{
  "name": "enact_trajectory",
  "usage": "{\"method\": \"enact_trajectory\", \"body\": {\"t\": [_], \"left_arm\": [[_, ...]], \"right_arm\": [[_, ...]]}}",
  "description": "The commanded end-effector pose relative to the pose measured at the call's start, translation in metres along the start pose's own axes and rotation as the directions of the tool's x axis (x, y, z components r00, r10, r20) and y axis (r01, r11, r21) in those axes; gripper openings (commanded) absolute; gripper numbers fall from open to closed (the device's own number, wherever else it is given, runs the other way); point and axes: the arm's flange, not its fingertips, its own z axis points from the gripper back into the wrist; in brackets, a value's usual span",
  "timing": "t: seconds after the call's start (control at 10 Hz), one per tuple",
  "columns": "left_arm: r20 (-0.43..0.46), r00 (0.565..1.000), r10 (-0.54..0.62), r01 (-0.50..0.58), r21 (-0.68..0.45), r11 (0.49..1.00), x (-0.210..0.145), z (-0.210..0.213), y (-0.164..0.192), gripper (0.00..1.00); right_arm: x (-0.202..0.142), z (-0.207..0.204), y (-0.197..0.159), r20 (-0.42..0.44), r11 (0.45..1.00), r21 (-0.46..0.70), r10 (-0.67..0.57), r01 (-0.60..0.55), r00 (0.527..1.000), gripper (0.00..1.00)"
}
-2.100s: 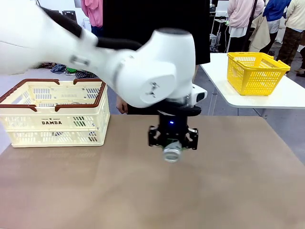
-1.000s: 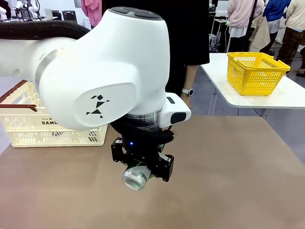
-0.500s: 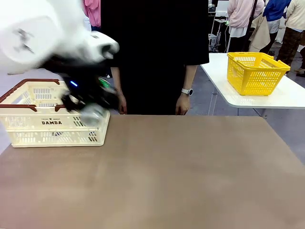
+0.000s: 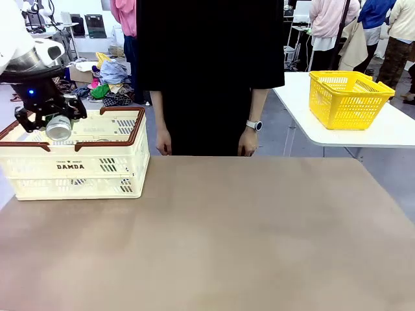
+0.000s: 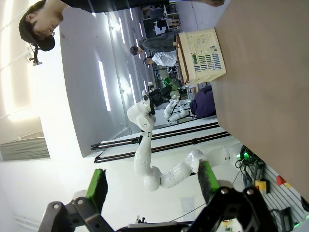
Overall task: Place the drinks into the Shopping basket.
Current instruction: Pick up one drink and place it into the Shopping basket.
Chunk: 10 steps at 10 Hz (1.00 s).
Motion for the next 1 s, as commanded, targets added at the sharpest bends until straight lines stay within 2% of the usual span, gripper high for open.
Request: {"method": "enact_trajectory", "body": {"t": [0.0,0.1,0.3,0.4,0.5,0.6,0.7,0.8,0.9], "left_arm": [[0.053,0.939,0.339,-0.338,-0.016,0.941,-0.026,0.034,-0.020,0.00],[0.000,1.000,0.000,0.000,0.000,1.000,0.000,0.000,0.000,0.00],[0.000,1.000,0.000,0.000,0.000,1.000,0.000,0.000,0.000,0.00],[-0.003,0.995,0.101,-0.101,0.003,0.995,-0.006,0.005,-0.005,0.00],[0.012,1.000,0.024,-0.025,0.051,0.998,0.008,0.007,-0.014,0.00],[0.041,0.996,-0.073,0.072,0.038,0.997,0.047,0.009,-0.020,0.00],[0.012,0.962,-0.274,0.271,0.101,0.957,0.083,-0.003,-0.024,0.00],[-0.062,0.907,-0.416,0.419,0.053,0.906,0.104,-0.017,-0.028,0.00],[-0.118,0.864,-0.489,0.497,0.040,0.867,0.117,-0.031,-0.030,0.00]], "right_arm": [[-0.003,-0.001,0.004,-0.002,1.000,-0.001,-0.012,0.012,1.000,1.00],[-0.003,-0.001,0.004,-0.002,1.000,-0.001,-0.012,0.012,1.000,1.00],[-0.003,-0.001,0.004,-0.002,1.000,-0.001,-0.012,0.012,1.000,1.00],[-0.003,-0.001,0.004,-0.002,1.000,-0.001,-0.012,0.012,1.000,1.00],[-0.003,-0.001,0.004,-0.002,1.000,-0.001,-0.012,0.012,1.000,1.00],[-0.003,-0.001,0.004,-0.002,1.000,-0.001,-0.012,0.012,1.000,1.00],[-0.003,-0.001,0.004,-0.002,1.000,-0.001,-0.012,0.012,1.000,1.00],[-0.003,-0.001,0.004,-0.002,1.000,-0.001,-0.012,0.012,1.000,1.00],[-0.003,-0.001,0.004,-0.002,1.000,-0.001,-0.012,0.012,1.000,1.00]]}}
